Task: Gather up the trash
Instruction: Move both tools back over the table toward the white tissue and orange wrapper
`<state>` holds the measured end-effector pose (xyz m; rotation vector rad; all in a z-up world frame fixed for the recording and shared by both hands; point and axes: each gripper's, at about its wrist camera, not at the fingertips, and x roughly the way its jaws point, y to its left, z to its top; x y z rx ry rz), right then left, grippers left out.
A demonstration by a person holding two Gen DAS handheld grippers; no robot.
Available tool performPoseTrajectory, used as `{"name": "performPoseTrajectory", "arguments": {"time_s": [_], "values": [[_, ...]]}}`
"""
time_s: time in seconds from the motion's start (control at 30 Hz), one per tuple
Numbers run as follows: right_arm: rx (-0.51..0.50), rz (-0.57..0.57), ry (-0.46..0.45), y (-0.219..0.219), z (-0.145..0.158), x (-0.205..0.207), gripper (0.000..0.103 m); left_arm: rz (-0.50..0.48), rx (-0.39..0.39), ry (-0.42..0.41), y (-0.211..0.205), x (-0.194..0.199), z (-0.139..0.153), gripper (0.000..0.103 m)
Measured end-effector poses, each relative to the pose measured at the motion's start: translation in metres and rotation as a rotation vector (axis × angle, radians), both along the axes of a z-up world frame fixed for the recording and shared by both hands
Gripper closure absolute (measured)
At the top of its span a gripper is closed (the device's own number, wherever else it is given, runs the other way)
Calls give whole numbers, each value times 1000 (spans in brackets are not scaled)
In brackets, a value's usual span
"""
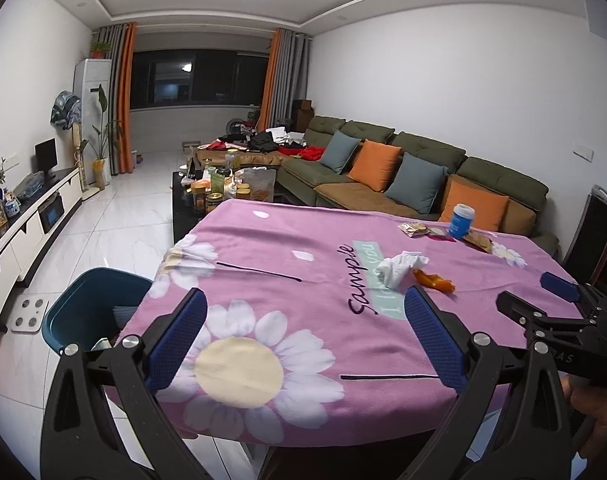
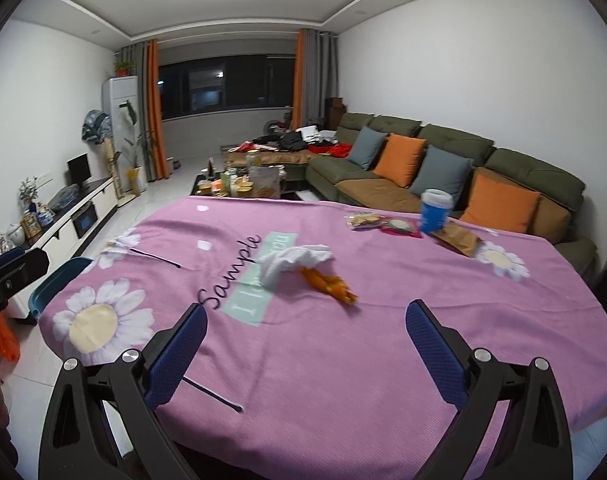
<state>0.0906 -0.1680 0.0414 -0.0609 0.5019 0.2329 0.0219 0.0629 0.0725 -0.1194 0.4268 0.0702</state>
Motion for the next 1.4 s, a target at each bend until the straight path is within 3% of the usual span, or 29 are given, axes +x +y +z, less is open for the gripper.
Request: {"name": "performPoseTrajectory", "arguments": {"time_s": [0.3, 0.8, 1.07, 1.4], "values": [[-27, -24, -45, -14, 0, -30, 7, -57, 24, -33, -15, -9, 1, 6], [-4, -39, -60, -25, -1, -34, 7, -86, 40, -38, -24, -7, -3, 6], [9, -38, -37, -26, -7, -13, 7, -108, 57, -2, -34, 16, -14, 6], [6, -55, 29, -30, -20, 41, 7, -181, 98, 44, -59, 81, -25, 6]]}}
